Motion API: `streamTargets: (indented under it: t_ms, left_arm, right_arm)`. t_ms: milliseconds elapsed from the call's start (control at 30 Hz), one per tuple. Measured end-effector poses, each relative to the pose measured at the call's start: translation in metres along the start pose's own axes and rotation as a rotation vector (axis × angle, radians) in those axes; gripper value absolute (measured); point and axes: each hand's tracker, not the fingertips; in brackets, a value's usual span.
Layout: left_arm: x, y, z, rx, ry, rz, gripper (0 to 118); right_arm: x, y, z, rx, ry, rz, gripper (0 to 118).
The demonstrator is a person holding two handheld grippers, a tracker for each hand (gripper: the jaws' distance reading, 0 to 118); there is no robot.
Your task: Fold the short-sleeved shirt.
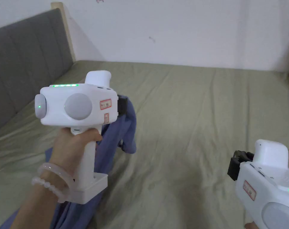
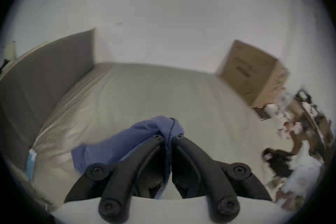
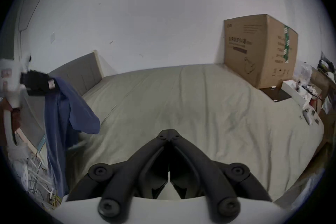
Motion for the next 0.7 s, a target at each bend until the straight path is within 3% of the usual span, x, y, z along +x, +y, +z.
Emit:
streamTargets:
  t_ms: [267, 367, 533, 700]
  left_arm:
    - [0.139, 0.021, 0.010, 0.062, -0.414, -0.081, 4]
    - [0.167, -0.006, -0.010, 0.021, -0.353, -0.111, 4]
    - [0.180, -0.116, -0.075, -0.305, -0.355, -0.119, 4]
    - [0.176, -0.224, -0.120, -0.545, -0.244, -0.209, 4]
  right_arm:
    - [0.086, 0.016, 0.054, 0.094, -0.202, -0.061, 0]
    - [0.115, 0.011, 0.067, 0.081, -0.269, -0.072, 0]
    - [0.147, -0.011, 0.062, 0.029, -0.320, -0.104, 0]
    - [0.141, -0.031, 0.046, -0.044, -0.299, -0.095, 0]
